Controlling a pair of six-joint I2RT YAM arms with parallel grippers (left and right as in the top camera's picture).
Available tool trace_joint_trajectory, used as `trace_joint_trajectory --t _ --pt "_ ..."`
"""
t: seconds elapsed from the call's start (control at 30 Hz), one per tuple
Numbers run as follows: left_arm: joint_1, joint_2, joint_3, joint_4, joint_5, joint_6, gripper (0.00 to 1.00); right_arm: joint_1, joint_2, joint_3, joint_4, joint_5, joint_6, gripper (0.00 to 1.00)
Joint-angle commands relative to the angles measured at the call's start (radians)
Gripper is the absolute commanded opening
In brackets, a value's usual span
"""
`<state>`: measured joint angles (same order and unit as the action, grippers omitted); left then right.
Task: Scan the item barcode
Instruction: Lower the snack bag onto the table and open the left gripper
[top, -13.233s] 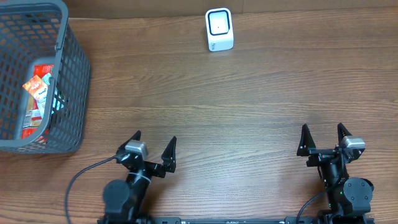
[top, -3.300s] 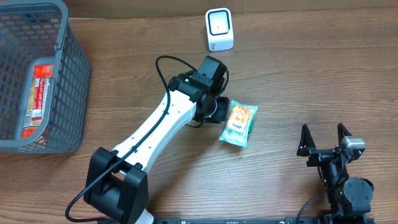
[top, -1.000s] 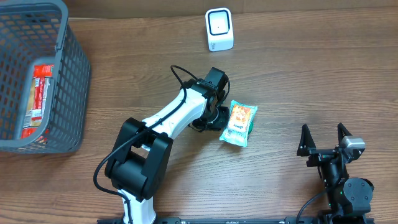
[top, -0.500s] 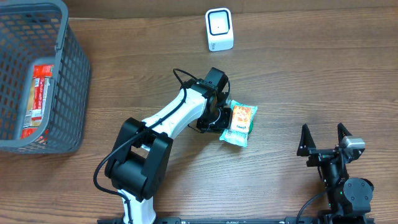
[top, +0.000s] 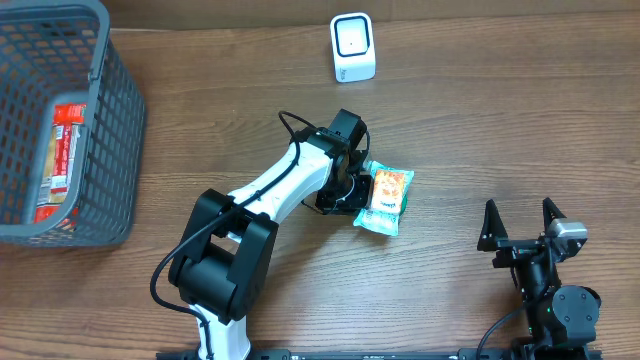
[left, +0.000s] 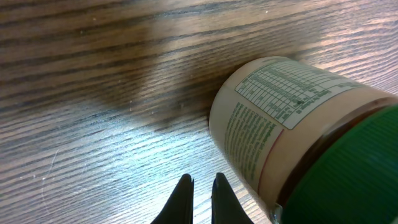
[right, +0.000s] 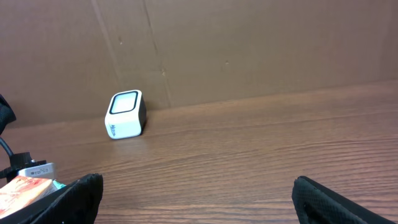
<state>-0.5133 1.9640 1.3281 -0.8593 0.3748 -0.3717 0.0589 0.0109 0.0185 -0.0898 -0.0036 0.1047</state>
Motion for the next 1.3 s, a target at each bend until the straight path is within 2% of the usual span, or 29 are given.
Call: trace_joint_trajectory --t 0.0,0.67,0.97,1.27 --pt "0.002 0.001 0.001 0.011 0.01 -0.033 0.04 -0.006 -0.008 -0.011 0.006 -0.006 0.003 1.0" --pt "0.002 0.002 0.001 0.052 -0.014 -0.102 0.04 -0.006 -0.008 -0.011 0.006 -0.006 0.003 1.0" --pt "0.002 0.002 0.0 0.053 0.072 -0.104 0.04 -0.006 -0.008 -0.011 0.006 -0.006 0.003 1.0" --pt "0.002 0.002 0.0 0.052 0.055 -0.103 0.04 -0.006 -0.008 -0.011 0.006 -0.006 0.003 1.0"
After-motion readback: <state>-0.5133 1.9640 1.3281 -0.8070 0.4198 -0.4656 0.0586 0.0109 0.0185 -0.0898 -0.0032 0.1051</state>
